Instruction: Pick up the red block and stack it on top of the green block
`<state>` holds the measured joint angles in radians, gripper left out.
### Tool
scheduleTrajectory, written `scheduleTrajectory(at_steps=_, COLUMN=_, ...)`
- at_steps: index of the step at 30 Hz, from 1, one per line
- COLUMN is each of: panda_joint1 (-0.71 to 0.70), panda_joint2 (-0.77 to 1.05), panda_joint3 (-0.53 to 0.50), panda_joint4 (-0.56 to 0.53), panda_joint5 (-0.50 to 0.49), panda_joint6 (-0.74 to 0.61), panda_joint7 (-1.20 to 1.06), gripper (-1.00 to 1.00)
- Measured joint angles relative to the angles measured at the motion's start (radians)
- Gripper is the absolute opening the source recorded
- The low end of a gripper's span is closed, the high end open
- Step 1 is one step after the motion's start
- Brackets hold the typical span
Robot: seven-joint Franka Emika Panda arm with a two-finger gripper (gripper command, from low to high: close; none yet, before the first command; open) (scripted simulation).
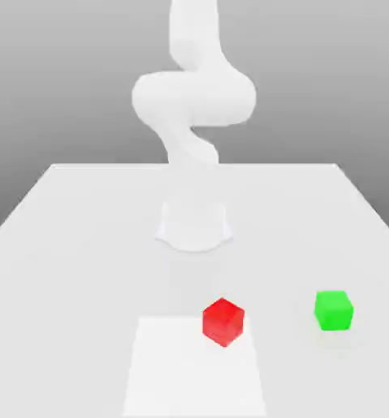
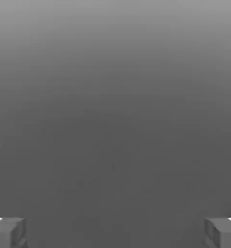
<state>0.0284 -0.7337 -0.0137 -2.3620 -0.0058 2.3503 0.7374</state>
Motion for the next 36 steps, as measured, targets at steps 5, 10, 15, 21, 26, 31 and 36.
scheduleTrajectory(at_steps=5, panda_joint1=0.068, panda_joint2=0.161, panda_joint3=-0.036, panda_joint4=-0.144, panda_joint5=-0.014, panda_joint6=0.119, panda_joint7=-0.149, gripper=0.0)
scheduleTrajectory(at_steps=10, panda_joint1=0.128, panda_joint2=0.323, panda_joint3=-0.066, panda_joint4=-0.288, panda_joint5=-0.02, panda_joint6=0.238, panda_joint7=-0.307, gripper=0.0)
scheduleTrajectory(at_steps=15, panda_joint1=0.186, panda_joint2=0.507, panda_joint3=-0.092, panda_joint4=-0.444, panda_joint5=-0.023, panda_joint6=0.369, panda_joint7=-0.484, gripper=0.0)
scheduleTrajectory(at_steps=21, panda_joint1=0.215, panda_joint2=0.79, panda_joint3=-0.077, panda_joint4=-0.516, panda_joint5=0.032, panda_joint6=0.587, panda_joint7=-0.639, gripper=0.0)
scheduleTrajectory(at_steps=26, panda_joint1=0.171, panda_joint2=0.924, panda_joint3=-0.023, panda_joint4=-0.499, panda_joint5=0.077, panda_joint6=0.701, panda_joint7=-0.675, gripper=-1.0)
scheduleTrajectory(at_steps=31, panda_joint1=0.165, panda_joint2=0.936, panda_joint3=-0.017, panda_joint4=-0.498, panda_joint5=0.078, panda_joint6=0.71, panda_joint7=-0.675, gripper=-1.0)
scheduleTrajectory(at_steps=36, panda_joint1=0.176, panda_joint2=0.801, panda_joint3=-0.042, panda_joint4=-0.517, panda_joint5=0.024, panda_joint6=0.595, panda_joint7=-0.637, gripper=-1.0)
